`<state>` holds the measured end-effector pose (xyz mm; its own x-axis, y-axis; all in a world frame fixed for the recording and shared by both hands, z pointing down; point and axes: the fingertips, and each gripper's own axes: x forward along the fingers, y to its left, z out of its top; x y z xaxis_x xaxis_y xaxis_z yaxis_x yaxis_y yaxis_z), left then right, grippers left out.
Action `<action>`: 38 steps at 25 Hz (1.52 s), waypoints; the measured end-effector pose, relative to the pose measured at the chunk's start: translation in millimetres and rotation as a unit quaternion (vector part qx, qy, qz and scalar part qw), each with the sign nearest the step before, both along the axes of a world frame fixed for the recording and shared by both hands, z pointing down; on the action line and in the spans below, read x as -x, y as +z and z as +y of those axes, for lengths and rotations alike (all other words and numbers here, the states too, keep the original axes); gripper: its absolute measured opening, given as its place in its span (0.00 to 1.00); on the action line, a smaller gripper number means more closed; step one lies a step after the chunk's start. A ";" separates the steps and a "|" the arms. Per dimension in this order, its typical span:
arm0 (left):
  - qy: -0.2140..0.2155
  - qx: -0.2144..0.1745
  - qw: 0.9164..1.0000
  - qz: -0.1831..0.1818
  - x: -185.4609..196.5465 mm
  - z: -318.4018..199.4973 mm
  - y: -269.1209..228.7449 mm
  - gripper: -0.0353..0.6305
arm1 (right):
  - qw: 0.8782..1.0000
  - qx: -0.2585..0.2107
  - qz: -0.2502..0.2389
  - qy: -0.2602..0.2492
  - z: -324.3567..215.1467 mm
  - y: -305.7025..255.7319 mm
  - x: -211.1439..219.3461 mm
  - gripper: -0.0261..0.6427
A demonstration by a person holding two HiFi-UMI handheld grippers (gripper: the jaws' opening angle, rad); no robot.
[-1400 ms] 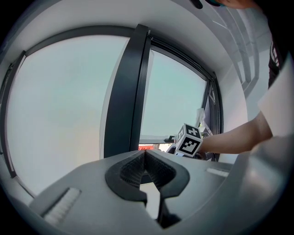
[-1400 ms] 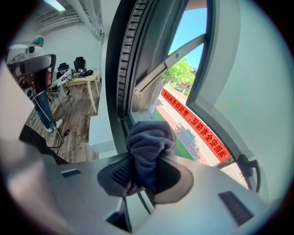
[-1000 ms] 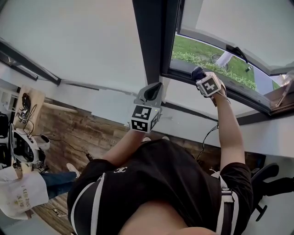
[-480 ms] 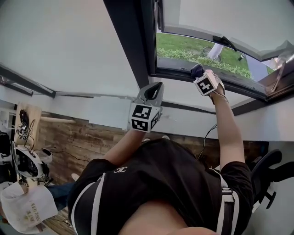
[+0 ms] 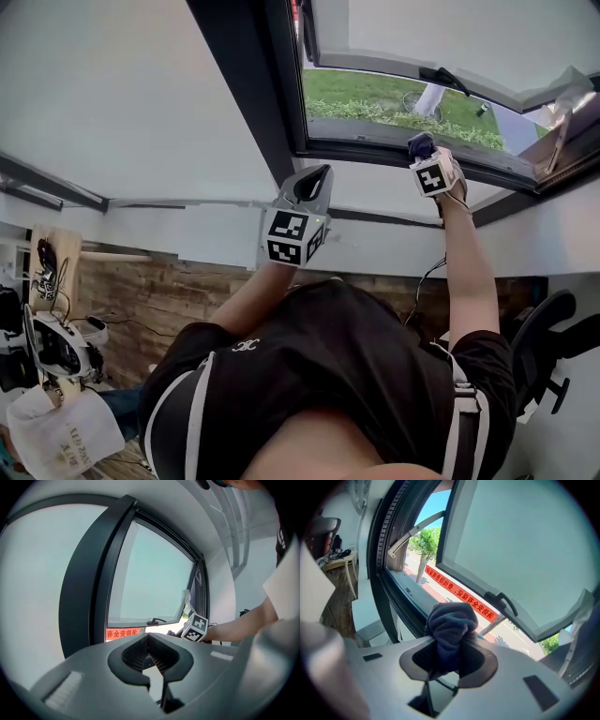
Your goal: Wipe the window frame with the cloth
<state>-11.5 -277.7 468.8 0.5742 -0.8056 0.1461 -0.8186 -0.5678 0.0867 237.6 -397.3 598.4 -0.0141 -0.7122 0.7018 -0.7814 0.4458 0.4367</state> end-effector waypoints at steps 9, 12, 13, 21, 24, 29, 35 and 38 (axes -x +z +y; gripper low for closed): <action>0.024 -0.006 1.000 0.002 -17.5 -0.2 -6.7 0.07 | 0.988 -0.087 -0.113 0.059 4.4 -29.2 -8.7 0.20; 0.033 -0.009 0.999 -0.002 -22.1 -4.6 -8.5 0.07 | 0.969 -0.150 -0.173 0.087 13.0 -58.7 -12.7 0.20; 0.035 -0.010 0.999 -0.001 -24.5 -6.4 -10.1 0.07 | 0.962 -0.173 -0.191 0.092 17.2 -71.4 -13.5 0.20; 0.045 -0.041 0.998 0.014 -51.5 -13.0 -24.7 0.07 | 0.882 -0.329 -0.316 0.114 97.1 -155.5 -16.4 0.19; 0.053 -0.033 0.998 0.018 -62.9 -10.6 -17.3 0.07 | 0.871 -0.370 -0.306 0.108 133.7 -167.2 -6.0 0.19; 0.085 -0.019 0.996 0.016 -81.5 -0.2 -6.8 0.07 | 0.868 -0.379 -0.302 0.115 177.9 -156.0 13.5 0.19; 0.103 -0.017 0.994 0.014 -91.5 3.9 -4.7 0.07 | 0.863 -0.387 -0.301 0.120 185.7 -157.4 12.4 0.19; 0.107 -0.017 0.994 0.016 -94.1 6.0 -6.0 0.07 | 0.861 -0.391 -0.303 0.120 187.0 -161.8 10.1 0.19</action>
